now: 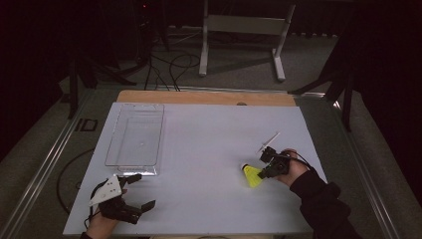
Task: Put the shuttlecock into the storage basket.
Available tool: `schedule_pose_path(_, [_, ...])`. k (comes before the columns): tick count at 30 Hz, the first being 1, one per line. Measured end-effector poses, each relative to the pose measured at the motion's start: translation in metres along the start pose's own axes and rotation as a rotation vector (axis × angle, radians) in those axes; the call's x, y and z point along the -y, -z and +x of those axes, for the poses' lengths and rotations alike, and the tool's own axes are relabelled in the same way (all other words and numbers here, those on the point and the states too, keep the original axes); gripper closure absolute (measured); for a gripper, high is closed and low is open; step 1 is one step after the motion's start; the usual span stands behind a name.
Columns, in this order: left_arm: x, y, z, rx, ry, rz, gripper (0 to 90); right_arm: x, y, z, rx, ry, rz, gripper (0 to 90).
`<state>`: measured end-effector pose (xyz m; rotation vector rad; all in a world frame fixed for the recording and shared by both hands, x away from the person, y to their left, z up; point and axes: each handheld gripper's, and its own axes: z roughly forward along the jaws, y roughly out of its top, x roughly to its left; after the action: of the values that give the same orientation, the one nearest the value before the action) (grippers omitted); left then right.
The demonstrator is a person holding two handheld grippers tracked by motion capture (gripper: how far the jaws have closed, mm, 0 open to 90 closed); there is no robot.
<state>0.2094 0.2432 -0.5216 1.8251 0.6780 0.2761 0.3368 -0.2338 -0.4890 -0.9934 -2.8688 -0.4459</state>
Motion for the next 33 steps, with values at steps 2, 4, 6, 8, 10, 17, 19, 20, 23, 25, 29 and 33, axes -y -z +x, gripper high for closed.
schedule_pose_path(2, [0.0, 0.0, 0.0, 0.001, -0.001, 0.002, 0.3, -0.001, 0.002, 0.001, -0.014, 0.008, 0.01, 90.0])
schedule_pose_path(4, [0.0, 0.0, 0.0, 0.001, -0.002, 0.002, 0.3, -0.002, 0.002, 0.002, -0.021, 0.035, 0.022, 90.0])
schedule_pose_path(6, [0.0, 0.0, 0.0, -0.004, -0.002, 0.002, 0.3, -0.003, 0.003, 0.004, -0.014, 0.081, 0.025, 90.0])
schedule_pose_path(8, [0.0, 0.0, 0.001, -0.008, 0.003, 0.005, 0.3, -0.004, 0.005, 0.005, -0.019, 0.104, 0.018, 90.0])
schedule_pose_path(10, [0.0, 0.0, 0.001, -0.009, 0.005, 0.008, 0.3, -0.004, 0.005, 0.005, -0.024, 0.119, 0.019, 90.0])
schedule_pose_path(17, [-0.002, -0.002, -0.001, 0.0, -0.003, 0.035, 0.3, -0.007, 0.009, 0.007, -0.024, 0.177, 0.021, 90.0])
schedule_pose_path(19, [-0.005, -0.003, -0.003, 0.008, -0.002, 0.036, 0.3, -0.008, 0.011, 0.009, -0.048, 0.214, 0.012, 90.0])
schedule_pose_path(20, [-0.005, -0.003, -0.003, 0.008, -0.002, 0.036, 0.3, -0.008, 0.011, 0.009, -0.048, 0.214, 0.012, 90.0])
schedule_pose_path(23, [-0.008, -0.003, -0.005, 0.016, -0.007, 0.05, 0.3, -0.011, 0.012, 0.01, -0.071, 0.237, 0.034, 90.0])
schedule_pose_path(25, [-0.011, -0.003, -0.006, 0.021, -0.016, 0.061, 0.3, -0.012, 0.013, 0.012, -0.094, 0.266, 0.032, 90.0])
schedule_pose_path(29, [-0.015, -0.003, -0.006, 0.029, -0.015, 0.082, 0.3, -0.016, 0.014, 0.016, -0.126, 0.31, 0.07, 90.0])
schedule_pose_path(33, [-0.023, 0.001, -0.004, 0.026, -0.031, 0.089, 0.3, -0.02, 0.013, 0.022, -0.144, 0.344, 0.09, 90.0])
